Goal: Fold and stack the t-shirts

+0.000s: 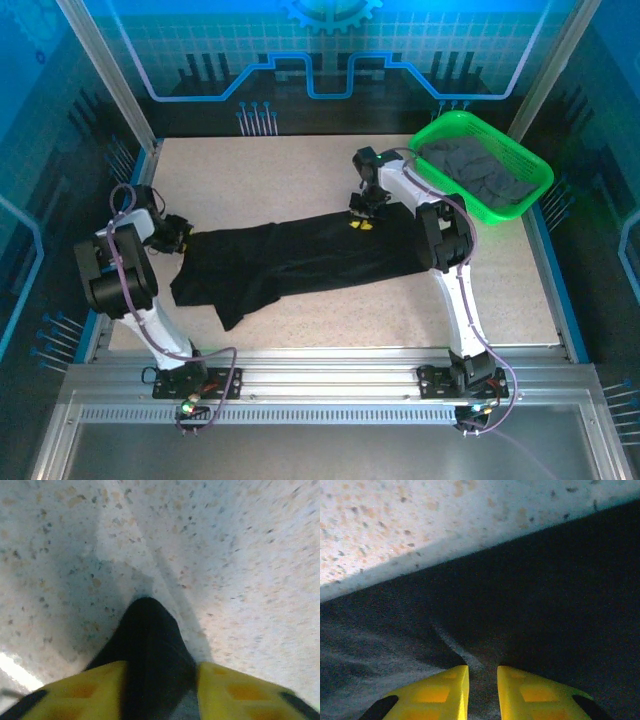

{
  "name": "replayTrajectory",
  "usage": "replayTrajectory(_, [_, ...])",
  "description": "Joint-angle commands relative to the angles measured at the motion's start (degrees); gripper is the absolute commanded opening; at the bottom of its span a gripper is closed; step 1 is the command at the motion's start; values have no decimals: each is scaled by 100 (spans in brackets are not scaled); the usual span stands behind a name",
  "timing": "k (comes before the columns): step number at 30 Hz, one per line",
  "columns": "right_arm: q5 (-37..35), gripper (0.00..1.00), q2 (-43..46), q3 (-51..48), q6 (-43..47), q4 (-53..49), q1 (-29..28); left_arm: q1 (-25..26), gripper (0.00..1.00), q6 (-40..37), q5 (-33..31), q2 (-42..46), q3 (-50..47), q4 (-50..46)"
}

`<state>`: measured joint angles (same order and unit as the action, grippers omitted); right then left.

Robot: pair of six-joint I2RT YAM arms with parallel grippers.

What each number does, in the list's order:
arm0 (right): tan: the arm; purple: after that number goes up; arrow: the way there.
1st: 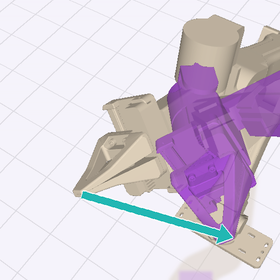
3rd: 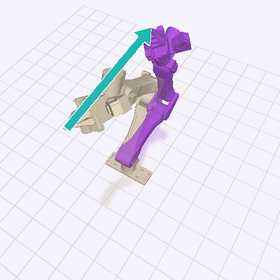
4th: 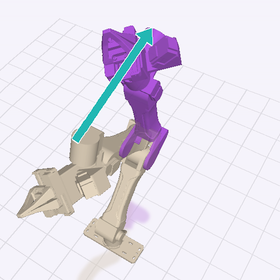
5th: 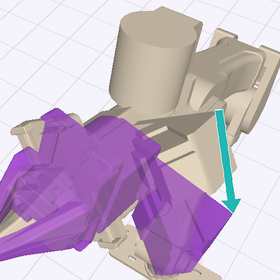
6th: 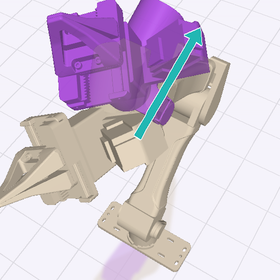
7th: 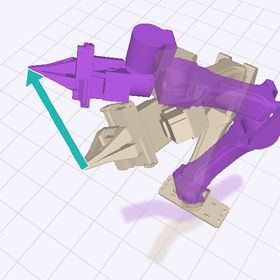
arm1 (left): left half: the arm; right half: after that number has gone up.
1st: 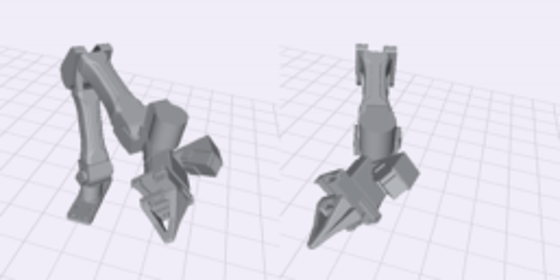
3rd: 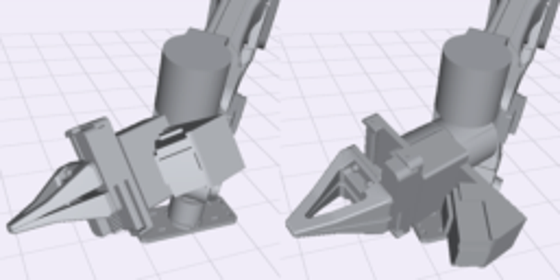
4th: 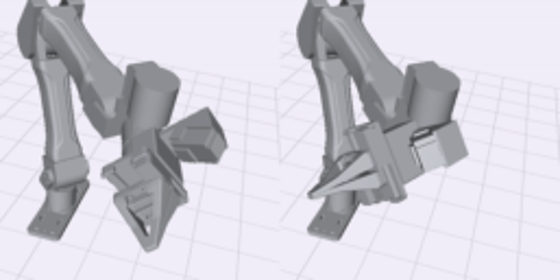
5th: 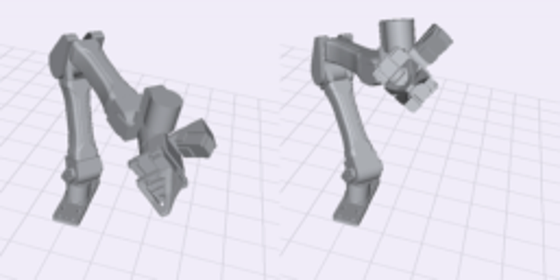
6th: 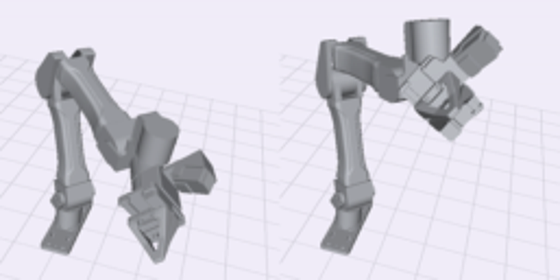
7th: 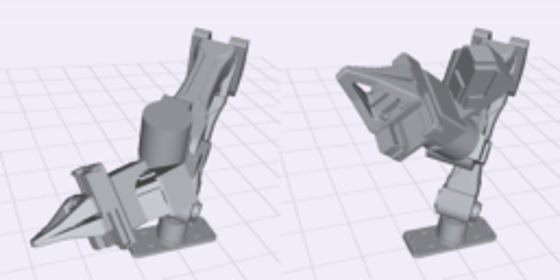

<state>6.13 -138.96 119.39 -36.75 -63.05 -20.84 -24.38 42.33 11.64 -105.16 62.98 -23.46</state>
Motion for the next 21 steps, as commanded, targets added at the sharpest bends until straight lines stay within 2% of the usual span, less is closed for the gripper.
replayTrajectory(1, [-308,25,-312,31,-218,-555,253,12,18,-277,-147,-122,229,-281])
replayTrajectory(3, [-246,25,-373,79,-255,-585,345,3,7,-319,-184,-256,412,-343])
replayTrajectory(5, [-227,25,-469,197,-274,-651,440,10,1,-347,-159,-423,664,-406])
replayTrajectory(10, [-62,24,-758,698,-194,-741,632,126,0,-398,84,-939,1383,-560])
replayTrajectory(13, [210,25,-761,993,162,-544,621,184,0,-466,110,-1043,1644,-649])
replayTrajectory(15, [427,25,-613,1039,434,-301,586,204,13,-518,90,-954,1705,-736])
replayTrajectory(17, [502,28,-302,954,663,-64,527,255,34,-631,-100,-669,1685,-896])
replayTrajectory(21, [581,32,360,745,886,203,453,430,39,-604,-212,332,1049,-887])
